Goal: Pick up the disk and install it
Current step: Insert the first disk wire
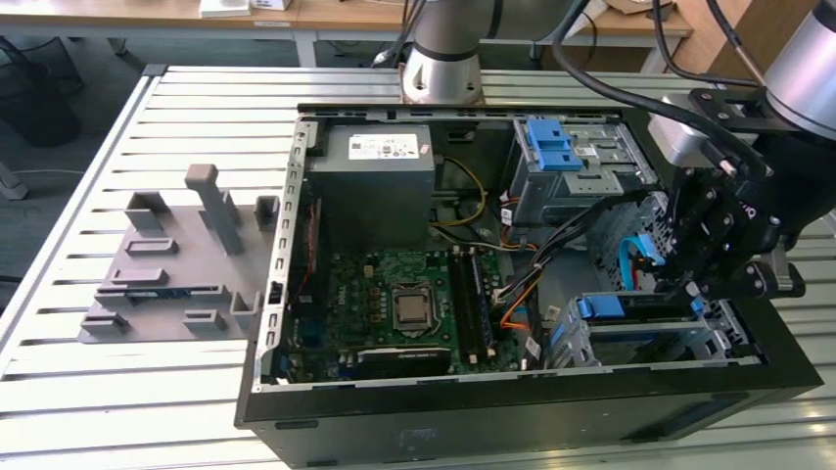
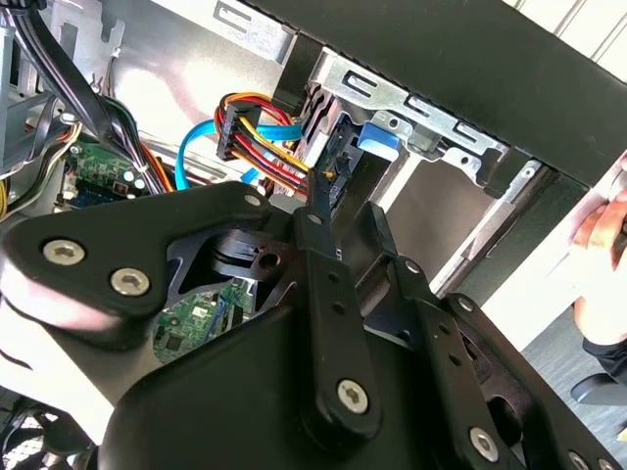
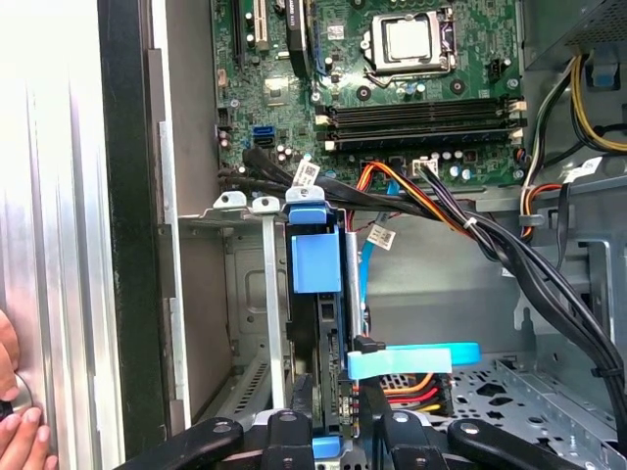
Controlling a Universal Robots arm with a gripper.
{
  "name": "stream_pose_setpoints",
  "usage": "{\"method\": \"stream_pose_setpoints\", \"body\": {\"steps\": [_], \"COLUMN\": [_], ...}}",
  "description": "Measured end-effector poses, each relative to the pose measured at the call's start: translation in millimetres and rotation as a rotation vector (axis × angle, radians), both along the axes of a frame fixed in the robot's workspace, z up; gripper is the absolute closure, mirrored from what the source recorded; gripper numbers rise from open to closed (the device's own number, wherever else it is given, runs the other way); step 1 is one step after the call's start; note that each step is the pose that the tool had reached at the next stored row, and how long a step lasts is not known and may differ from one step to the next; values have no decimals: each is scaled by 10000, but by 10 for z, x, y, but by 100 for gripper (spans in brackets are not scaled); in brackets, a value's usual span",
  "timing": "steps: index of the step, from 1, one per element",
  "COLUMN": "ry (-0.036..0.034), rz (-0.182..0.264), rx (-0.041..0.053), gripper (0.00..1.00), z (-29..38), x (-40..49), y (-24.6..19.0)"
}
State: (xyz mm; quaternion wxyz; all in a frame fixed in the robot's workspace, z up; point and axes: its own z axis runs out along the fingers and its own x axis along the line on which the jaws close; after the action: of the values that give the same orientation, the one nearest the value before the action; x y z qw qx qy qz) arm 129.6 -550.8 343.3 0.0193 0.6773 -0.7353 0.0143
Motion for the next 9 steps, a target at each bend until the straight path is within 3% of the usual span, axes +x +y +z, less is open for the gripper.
{"method": "stream_pose_setpoints", "body": {"steps": [9], "ry": [0], "rz": [0], "rx": [-2], "gripper": [67], "z": [29], "x": [0], "y": [0]}}
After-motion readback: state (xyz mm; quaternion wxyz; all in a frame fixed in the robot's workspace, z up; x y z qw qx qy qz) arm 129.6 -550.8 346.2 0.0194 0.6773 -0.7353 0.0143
